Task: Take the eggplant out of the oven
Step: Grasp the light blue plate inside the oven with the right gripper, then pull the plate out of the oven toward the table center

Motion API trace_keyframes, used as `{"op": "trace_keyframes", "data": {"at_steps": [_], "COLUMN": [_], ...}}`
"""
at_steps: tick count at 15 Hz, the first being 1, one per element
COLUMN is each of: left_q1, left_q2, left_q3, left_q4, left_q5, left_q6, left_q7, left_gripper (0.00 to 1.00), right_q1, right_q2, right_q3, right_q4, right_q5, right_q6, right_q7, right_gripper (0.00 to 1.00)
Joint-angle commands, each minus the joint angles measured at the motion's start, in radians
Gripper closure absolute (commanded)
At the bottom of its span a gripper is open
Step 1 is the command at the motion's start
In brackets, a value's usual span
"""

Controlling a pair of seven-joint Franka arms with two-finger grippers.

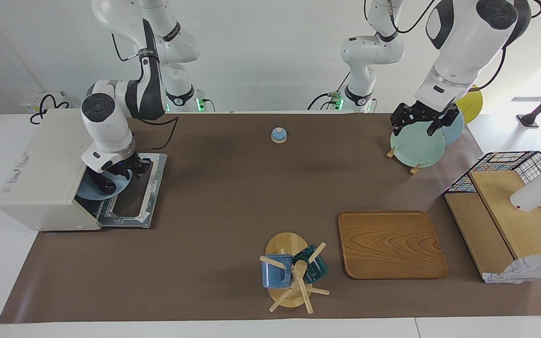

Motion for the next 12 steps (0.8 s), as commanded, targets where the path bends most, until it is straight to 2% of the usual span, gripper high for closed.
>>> {"op": "trace_keyframes", "data": {"at_steps": [1,5,9,10,12], "left_q1": [0.003,0.003,0.003,0.003,0.003], "left_q2": [-0.013,-0.013,-0.013,-0.013,-0.013], "left_q3": [0.003,0.003,0.005,0.003,0.003], "left_q4": [-0.011,-0.011,-0.011,-0.011,-0.011], "left_q5": [-0.01,-0.01,-0.01,-0.01,-0.01], "left_q6": [0.0,0.0,0.0,0.0,0.0], "left_q7": [0.002,0.0,0.0,0.002,0.0], "left_gripper": [0.0,0.0,0.0,0.0,0.0], "right_q1": [-0.011,0.042,0.298,0.356,0.471], "right_q2": [-0.039,-0.036,0.008,0.03,0.132], "right_q3": [0.005,0.019,0.022,0.026,0.026], "right_q4": [-0.042,-0.02,0.104,0.134,0.256], "right_q5": [-0.019,-0.073,-0.056,-0.012,0.051], "right_q6": [0.018,-0.011,-0.106,-0.115,-0.159], "right_q7": [-0.052,-0.065,0.199,0.261,0.442], "right_gripper": [1.0,1.0,1.0,1.0,1.0]}}
